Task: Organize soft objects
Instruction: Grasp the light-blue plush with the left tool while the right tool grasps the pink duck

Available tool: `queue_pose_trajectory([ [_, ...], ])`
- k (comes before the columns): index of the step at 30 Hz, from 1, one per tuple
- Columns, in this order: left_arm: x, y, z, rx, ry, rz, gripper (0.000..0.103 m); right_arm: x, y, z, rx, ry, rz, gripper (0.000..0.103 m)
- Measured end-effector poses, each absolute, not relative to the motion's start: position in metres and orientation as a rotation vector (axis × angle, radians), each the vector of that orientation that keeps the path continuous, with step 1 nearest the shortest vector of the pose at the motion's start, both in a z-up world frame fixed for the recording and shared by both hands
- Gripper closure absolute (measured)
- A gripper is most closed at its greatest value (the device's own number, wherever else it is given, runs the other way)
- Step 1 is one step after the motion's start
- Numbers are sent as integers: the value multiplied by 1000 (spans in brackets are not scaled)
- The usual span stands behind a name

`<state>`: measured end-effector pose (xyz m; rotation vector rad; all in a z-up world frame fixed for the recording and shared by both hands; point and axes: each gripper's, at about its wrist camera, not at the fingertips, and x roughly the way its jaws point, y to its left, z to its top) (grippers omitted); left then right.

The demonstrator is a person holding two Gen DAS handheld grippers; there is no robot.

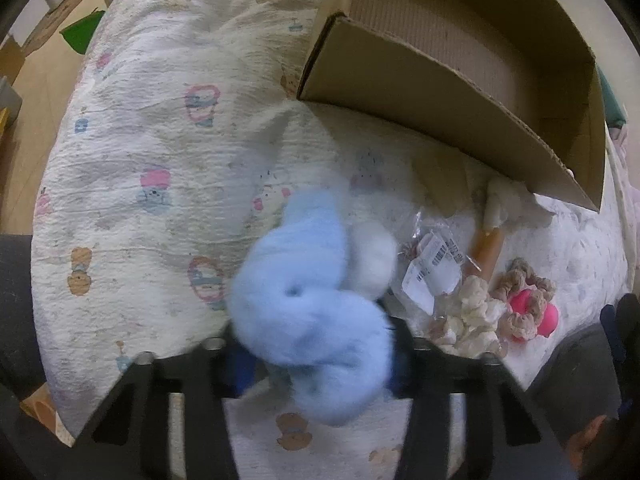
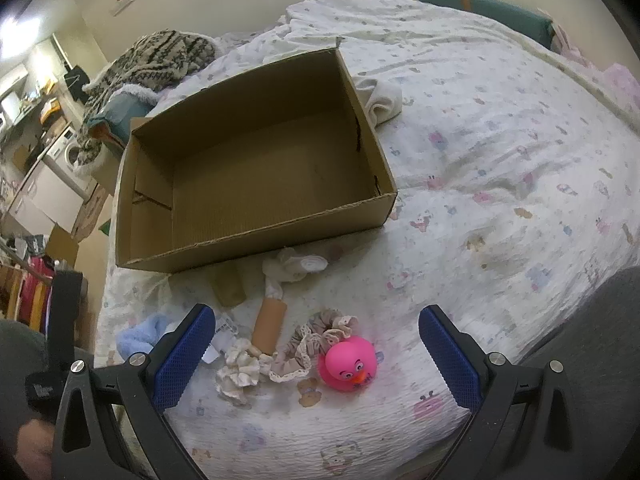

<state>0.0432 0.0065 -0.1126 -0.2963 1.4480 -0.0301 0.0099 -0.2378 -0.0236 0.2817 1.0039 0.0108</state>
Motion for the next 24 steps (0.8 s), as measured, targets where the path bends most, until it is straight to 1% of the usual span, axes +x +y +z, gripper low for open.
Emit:
queue_pose_trajectory([
  [1,42,7,-110,-298,1443,-33,73,10,-239,-24,289,1008,10,0],
  [4,37,11,-103,-314,1430,-35,79,12,-242,-27,304,1021,5,0],
  [9,27,10,-74,-287,1368,-41,80,14,-253,-29,358,1041,-2,0],
  [14,21,11,-51,-244,1285,-40,80,21,-275,-44,523,1129,15,0],
  [15,21,12,-47,-233,1269,-35,80,22,-278,-49,547,1148,13,2],
  [16,21,12,-45,-226,1262,-31,80,24,-279,-54,563,1174,11,9],
  [18,23,16,-48,-244,1272,-28,80,27,-280,-63,583,1224,2,17],
  [23,29,20,-68,-283,1347,-18,80,26,-269,-79,539,1313,-16,24],
  [24,28,20,-71,-284,1352,-10,80,27,-265,-80,510,1324,-16,28],
])
